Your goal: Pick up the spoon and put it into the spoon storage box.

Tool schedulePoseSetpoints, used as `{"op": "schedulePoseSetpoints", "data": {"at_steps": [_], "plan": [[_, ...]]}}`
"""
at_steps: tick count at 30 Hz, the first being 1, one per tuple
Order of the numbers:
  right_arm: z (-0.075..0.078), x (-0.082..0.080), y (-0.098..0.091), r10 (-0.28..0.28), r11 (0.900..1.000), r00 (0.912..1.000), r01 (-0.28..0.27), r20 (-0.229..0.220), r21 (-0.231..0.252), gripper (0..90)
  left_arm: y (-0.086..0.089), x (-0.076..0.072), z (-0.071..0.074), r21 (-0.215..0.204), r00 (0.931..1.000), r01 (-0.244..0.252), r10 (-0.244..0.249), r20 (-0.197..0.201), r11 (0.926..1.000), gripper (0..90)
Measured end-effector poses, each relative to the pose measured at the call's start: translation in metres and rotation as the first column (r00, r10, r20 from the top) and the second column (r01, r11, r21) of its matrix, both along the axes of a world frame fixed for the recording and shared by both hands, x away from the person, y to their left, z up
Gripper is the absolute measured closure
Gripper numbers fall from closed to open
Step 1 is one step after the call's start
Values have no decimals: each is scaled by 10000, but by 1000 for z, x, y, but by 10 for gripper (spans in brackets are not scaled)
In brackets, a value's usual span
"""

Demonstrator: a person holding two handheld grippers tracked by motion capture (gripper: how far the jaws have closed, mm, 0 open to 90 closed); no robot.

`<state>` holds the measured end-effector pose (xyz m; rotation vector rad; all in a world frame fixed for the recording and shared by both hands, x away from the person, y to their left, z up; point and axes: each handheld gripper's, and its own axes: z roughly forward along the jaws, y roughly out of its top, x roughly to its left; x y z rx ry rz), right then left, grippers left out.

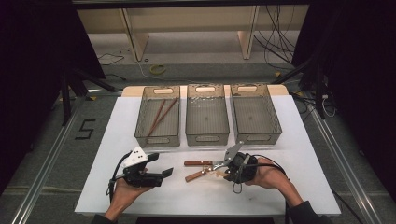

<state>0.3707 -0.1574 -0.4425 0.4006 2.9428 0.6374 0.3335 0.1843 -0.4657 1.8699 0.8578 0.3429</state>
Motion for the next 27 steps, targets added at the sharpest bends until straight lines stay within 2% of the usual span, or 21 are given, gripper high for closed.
{"op": "schedulePoseSetpoints", "data": {"at_steps": [4,13,19,27], "plan": [[5,4,-2,-566,9971,9983,558,137,516,767,0,0,0,-8,10000,-19,19,23,10000,185],[13,13,-3,-1076,9850,9938,1026,289,1390,767,2,0,0,-132,9999,-109,110,78,9999,184],[20,20,0,-1399,9745,9892,1298,435,1830,766,4,0,1,-428,9997,-189,195,149,9989,183],[31,35,6,-1871,9561,9809,1695,526,2389,766,6,0,1,-461,9996,-226,235,182,9987,181]]}}
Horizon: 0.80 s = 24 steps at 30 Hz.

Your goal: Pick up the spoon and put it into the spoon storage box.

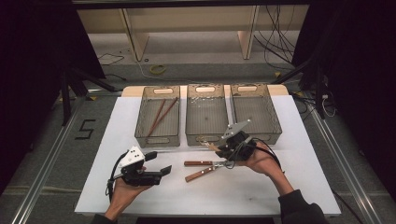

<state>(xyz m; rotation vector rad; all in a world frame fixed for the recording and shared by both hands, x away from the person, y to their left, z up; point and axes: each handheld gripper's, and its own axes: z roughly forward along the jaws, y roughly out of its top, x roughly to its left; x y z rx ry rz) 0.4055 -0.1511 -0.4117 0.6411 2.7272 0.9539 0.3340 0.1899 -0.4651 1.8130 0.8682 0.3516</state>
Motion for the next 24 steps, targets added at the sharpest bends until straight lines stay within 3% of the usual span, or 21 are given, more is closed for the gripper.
{"op": "schedulePoseSetpoints", "data": {"at_steps": [13,24], "plan": [[11,26,11,-733,9962,9973,731,33,473,766,0,1,-2,30,10000,46,-45,-25,10000,181],[18,56,14,-1724,9836,9848,1711,197,576,765,-1,1,-3,87,10000,76,-76,-51,9999,181]]}}
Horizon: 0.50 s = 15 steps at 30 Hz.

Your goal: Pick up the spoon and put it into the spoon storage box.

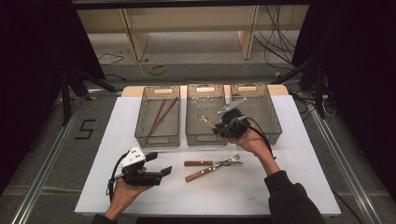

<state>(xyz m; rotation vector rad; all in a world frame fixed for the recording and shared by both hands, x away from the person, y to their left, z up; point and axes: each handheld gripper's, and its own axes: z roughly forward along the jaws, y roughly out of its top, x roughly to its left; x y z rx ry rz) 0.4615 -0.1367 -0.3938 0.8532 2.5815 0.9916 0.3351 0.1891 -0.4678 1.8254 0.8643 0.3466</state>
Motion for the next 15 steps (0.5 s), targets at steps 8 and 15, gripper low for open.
{"op": "schedulePoseSetpoints", "data": {"at_steps": [8,15], "plan": [[-2,17,8,-258,9997,9997,257,17,47,765,0,0,0,-15,10000,-8,8,16,10000,181],[-5,32,15,-586,9983,9982,586,-104,-42,765,0,0,0,22,10000,15,-15,-5,10000,181]]}}
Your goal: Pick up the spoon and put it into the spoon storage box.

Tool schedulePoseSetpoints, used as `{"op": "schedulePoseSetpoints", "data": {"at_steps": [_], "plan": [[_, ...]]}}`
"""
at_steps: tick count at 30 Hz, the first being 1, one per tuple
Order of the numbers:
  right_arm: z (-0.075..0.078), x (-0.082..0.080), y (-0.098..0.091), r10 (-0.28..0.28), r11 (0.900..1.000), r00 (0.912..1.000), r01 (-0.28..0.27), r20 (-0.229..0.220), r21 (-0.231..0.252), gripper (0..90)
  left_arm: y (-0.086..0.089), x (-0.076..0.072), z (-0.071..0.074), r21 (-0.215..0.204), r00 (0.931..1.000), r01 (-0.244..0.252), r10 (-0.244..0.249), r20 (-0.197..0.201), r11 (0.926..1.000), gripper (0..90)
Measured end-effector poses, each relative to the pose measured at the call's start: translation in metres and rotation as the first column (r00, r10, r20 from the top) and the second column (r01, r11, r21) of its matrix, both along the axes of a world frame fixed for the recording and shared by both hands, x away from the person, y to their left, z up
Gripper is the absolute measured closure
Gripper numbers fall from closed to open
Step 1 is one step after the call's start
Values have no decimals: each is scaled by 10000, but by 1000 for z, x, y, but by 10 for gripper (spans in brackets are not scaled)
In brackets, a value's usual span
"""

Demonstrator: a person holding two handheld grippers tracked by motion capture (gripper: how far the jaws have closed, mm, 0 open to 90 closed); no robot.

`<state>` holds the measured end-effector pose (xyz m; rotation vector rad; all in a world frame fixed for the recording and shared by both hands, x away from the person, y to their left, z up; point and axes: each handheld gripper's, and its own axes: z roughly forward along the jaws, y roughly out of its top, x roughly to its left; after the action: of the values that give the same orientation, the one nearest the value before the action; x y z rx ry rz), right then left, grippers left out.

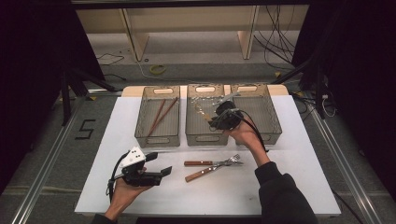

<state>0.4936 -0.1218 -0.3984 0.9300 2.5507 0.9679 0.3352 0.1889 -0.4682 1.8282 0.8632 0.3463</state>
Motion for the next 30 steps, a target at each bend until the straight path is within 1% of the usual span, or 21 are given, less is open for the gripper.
{"op": "schedulePoseSetpoints", "data": {"at_steps": [5,8,9,15,23,27,30], "plan": [[-1,8,1,-197,9998,9998,197,-64,-9,764,0,0,0,11,10000,14,-14,2,10000,181],[-4,12,1,-363,9993,9993,362,-130,-116,764,0,0,0,-1,10000,11,-11,13,10000,181],[-5,13,1,-328,9994,9994,326,-146,-115,764,0,0,0,4,10000,21,-21,8,10000,181],[-9,18,0,-621,9980,9977,618,-287,-131,764,0,0,0,-17,10000,-1,1,3,10000,181],[-14,21,2,-658,9977,9970,651,-397,-190,762,0,0,-1,2,10000,17,-17,-25,10000,181],[-18,22,5,-674,9975,9959,659,-604,-273,759,0,1,-1,-3,10000,8,-8,-37,10000,181],[-21,24,6,-700,9970,9956,677,-617,-380,751,0,1,-1,21,10000,9,-9,-63,10000,181]]}}
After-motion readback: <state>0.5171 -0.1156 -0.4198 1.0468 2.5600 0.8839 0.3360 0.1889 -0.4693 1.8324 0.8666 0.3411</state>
